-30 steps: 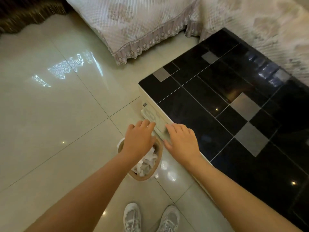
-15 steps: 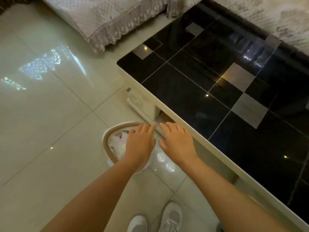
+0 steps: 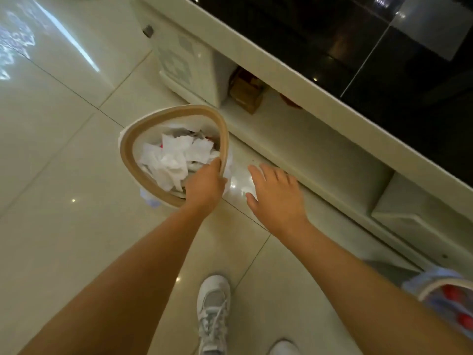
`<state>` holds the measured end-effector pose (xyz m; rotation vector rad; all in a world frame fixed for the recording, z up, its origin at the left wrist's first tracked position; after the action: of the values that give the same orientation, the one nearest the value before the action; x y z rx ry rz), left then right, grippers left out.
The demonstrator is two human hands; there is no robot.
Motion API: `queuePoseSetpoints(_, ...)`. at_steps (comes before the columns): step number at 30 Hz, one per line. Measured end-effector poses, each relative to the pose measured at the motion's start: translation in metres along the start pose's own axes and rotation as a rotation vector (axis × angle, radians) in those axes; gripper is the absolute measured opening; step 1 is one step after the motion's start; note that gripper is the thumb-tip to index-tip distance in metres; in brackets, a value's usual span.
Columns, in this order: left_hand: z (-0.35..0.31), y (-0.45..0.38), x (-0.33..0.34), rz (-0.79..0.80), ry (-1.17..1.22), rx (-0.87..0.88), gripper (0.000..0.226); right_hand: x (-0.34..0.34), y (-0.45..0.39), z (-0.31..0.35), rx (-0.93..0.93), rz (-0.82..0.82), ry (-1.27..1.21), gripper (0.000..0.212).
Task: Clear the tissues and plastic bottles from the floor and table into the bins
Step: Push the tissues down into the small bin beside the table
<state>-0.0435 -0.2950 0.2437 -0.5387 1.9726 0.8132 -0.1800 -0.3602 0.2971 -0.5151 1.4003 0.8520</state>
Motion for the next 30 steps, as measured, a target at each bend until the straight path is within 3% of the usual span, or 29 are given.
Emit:
queuePoseSetpoints(10,-0.099,0.083,0.074,0.284,0.096,0.284,0.021,0.017,0.084,-0.068,0.193,-0.024,0.033,0.051)
queuePoseSetpoints(14,-0.149,0.118,0.108,0.353,-0.056,0.417,0.022,0.021,0.122,-0.106,0.258,0.014,0.029,0.044)
queuePoseSetpoints(28,-0.271,0.231,0.182,0.607,-0.162,0.706,0.028,0.021,0.262,-0.226,0.540,0.050,-0.012,0.056)
queuePoseSetpoints(30,-0.284,0.241,0.183,0.578,-0.206,0.734,0.031,0.016,0.278,-0.236,0.578,0.032,-0.023,0.055)
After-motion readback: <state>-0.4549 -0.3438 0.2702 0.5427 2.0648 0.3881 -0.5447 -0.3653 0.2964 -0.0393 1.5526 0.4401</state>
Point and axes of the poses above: each hand's wrist, its own y-axis away from the middle knuckle, its own x-axis out of the palm, z = x × y, the point moved 3 cm from there along -y, towards the middle knuckle, and after that the axes turned 6 degrees about -z, right-handed, at the moved point
